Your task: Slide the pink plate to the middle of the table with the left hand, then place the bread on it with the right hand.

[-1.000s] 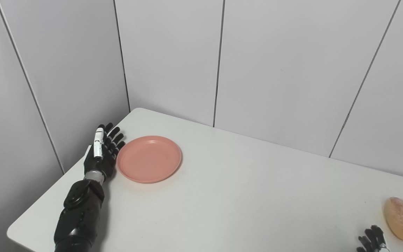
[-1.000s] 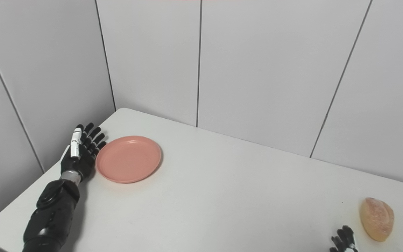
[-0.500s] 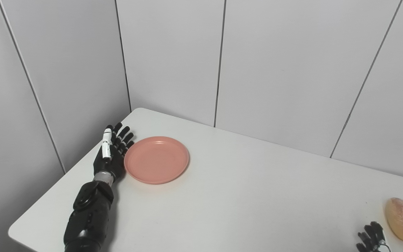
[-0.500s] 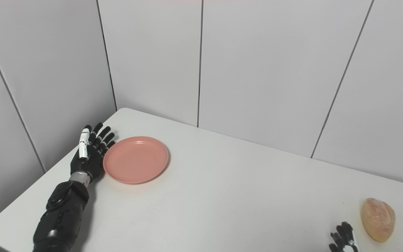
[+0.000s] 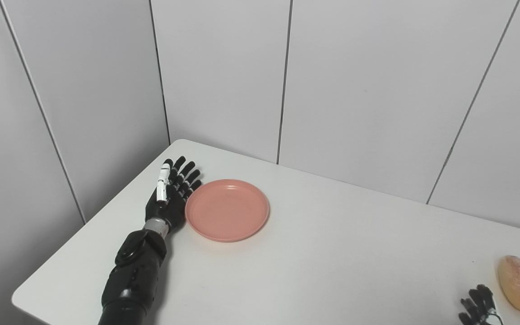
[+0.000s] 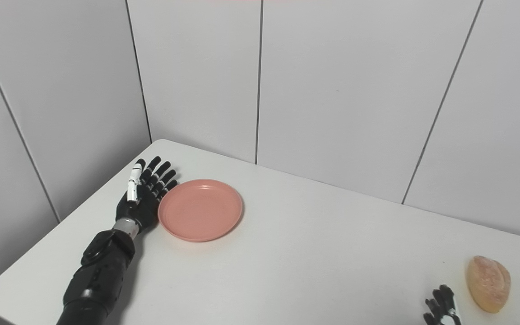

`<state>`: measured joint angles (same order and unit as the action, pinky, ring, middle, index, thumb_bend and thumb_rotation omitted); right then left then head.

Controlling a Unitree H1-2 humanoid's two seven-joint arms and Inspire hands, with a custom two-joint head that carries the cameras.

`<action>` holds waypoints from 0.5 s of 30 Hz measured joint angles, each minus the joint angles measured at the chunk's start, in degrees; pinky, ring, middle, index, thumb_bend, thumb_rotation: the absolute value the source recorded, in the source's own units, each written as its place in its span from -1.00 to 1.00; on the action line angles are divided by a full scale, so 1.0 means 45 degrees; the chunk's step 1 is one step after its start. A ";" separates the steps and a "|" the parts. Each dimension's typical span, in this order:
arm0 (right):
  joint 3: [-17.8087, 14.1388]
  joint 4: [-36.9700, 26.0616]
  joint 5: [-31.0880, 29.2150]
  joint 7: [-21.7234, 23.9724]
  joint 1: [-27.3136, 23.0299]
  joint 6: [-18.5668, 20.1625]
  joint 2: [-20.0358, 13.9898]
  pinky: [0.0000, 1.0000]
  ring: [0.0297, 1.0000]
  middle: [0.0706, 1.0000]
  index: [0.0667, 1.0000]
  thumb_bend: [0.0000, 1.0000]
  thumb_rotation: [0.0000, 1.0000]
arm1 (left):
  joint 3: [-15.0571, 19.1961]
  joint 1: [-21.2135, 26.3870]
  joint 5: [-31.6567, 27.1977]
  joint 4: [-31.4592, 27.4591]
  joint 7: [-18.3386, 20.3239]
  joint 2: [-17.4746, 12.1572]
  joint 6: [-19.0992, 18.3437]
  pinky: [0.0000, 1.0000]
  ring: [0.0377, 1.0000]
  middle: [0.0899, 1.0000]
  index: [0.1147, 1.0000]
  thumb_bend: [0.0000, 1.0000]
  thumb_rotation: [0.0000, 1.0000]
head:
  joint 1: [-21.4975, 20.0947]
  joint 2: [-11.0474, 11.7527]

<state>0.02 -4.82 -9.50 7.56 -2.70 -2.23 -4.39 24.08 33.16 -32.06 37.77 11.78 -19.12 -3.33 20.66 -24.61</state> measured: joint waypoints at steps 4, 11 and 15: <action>0.0012 0.0003 -0.0006 0.0034 -0.0002 -0.0001 0.0010 1.00 1.00 1.00 1.00 -0.59 1.00 | -0.0204 0.0071 0.0096 -0.0118 -0.0106 0.0291 -0.0017 0.85 0.79 0.76 0.74 -0.23 1.00 | -0.0098 -0.0059; 0.0019 0.0022 0.0159 0.0027 -0.0015 -0.0003 0.0045 1.00 1.00 1.00 1.00 -0.58 1.00 | -0.0725 -0.0063 0.0214 -0.0490 0.0136 0.0528 -0.0093 0.79 0.77 0.78 0.77 -0.23 1.00 | -0.0294 -0.0196; 0.0026 0.0027 0.0180 0.0020 -0.0022 -0.0003 0.0078 1.00 1.00 1.00 1.00 -0.53 1.00 | -0.0818 -0.0268 0.0164 -0.0970 0.0135 0.0751 -0.0415 0.77 0.77 0.77 0.73 -0.22 1.00 | -0.0449 -0.0312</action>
<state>0.13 -4.70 -8.69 7.65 -2.80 -2.25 -4.03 20.40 31.96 -31.32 33.41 12.39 -15.74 -5.20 18.64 -26.01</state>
